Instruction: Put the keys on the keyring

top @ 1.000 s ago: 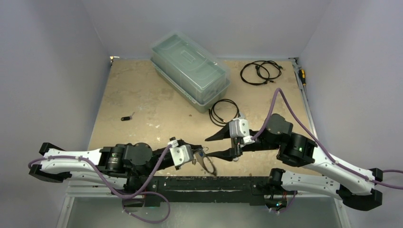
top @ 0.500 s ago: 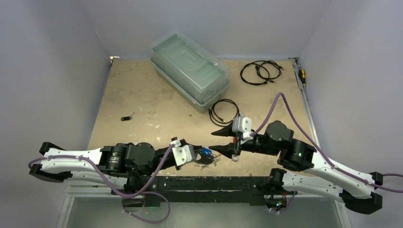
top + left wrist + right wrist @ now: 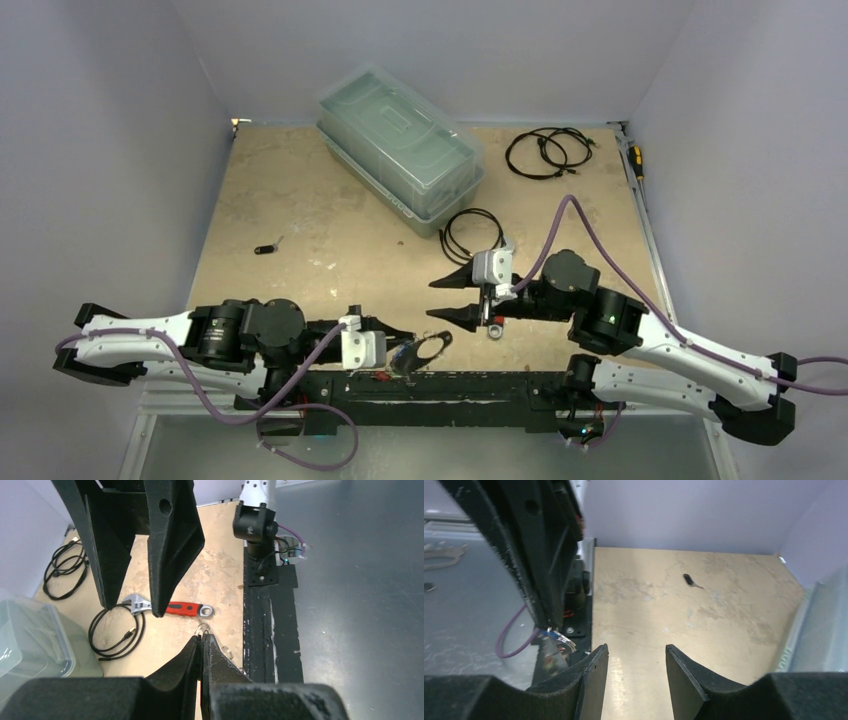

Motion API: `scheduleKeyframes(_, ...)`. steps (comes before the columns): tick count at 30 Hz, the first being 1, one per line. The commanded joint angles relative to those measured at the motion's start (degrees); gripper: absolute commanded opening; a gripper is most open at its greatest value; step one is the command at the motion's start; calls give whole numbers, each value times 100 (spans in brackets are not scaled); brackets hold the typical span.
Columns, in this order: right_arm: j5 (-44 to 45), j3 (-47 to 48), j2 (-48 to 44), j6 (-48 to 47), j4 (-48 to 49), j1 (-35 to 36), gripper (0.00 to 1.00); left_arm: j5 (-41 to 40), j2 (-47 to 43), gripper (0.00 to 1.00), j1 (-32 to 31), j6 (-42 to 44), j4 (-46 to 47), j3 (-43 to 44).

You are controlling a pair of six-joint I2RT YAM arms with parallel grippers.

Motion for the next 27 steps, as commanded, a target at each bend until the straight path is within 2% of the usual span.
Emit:
scheduleKeyframes(1,-1141,195,206,-223,3,18,49,448,-160,0,-6,148,53,226)
scheduleKeyframes(6,-1869,326,421,-282,-292,18,45,489,-184,0,-6,160,20,257)
scheduleKeyframes(10,-1995,235,285,-145,-223,18,39,412,-167,0,-6,152,7,271)
scheduleKeyframes(14,-2080,158,129,24,-160,18,37,280,-162,0,-6,135,48,263)
scheduleKeyframes(17,-2063,57,61,154,-80,18,37,221,-146,0,-6,134,61,270)
scheduleKeyframes(22,-1987,-170,171,321,274,18,45,276,-108,0,-6,157,122,272)
scheduleKeyframes(27,-1714,-158,374,239,329,18,44,298,7,0,-6,156,99,360)
